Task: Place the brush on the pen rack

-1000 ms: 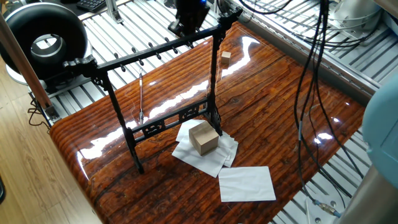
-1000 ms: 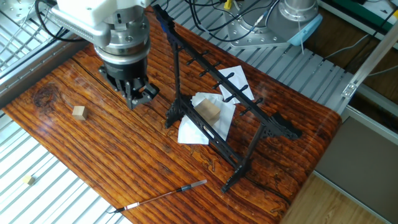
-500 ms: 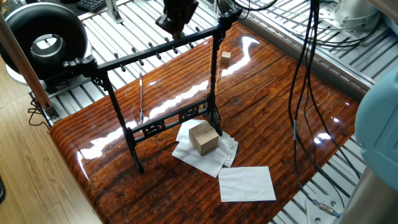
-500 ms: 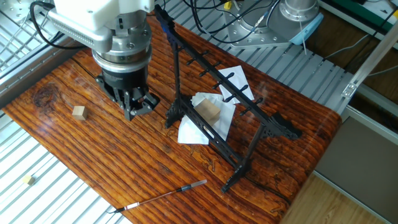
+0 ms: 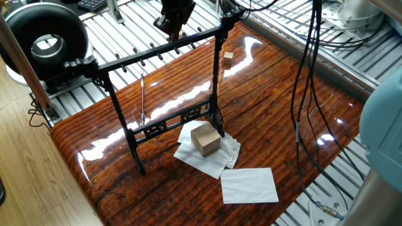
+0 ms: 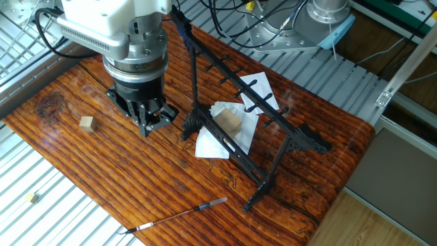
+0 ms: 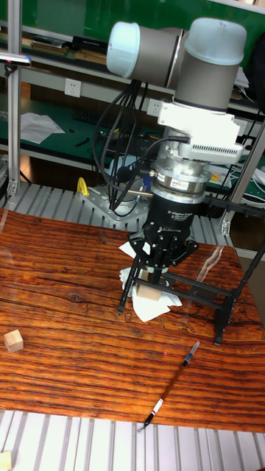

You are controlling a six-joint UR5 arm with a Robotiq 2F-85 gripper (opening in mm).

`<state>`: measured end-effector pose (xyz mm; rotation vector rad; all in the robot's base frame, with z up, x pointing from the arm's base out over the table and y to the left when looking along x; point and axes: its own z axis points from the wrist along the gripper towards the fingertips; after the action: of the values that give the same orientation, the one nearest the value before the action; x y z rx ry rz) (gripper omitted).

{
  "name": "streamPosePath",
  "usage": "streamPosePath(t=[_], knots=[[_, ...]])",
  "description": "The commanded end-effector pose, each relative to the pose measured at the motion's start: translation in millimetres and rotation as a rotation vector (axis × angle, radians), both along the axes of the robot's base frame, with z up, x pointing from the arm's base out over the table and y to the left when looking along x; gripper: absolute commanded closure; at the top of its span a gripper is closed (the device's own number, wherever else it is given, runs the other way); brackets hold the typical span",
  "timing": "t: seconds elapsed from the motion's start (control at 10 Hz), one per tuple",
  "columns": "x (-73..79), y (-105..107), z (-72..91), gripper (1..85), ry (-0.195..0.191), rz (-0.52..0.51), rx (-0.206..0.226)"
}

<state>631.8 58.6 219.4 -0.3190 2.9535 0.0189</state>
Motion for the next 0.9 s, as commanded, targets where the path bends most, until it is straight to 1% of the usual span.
streamPosePath(t=[0.0,0.3,0.4,0.6,0.7,0.8], knots=[[4.1,13,2.9,84.7,-0.011,0.008,0.037],[4.1,18,6.0,84.7,0.001,-0.014,0.043],[0.8,17,6.2,84.7,0.011,-0.02,0.045],[-0.7,17,6.2,84.7,0.01,-0.029,0.062],[-3.3,18,5.6,84.7,0.019,-0.027,0.065],[-8.8,21,4.0,84.7,0.037,-0.018,0.08]])
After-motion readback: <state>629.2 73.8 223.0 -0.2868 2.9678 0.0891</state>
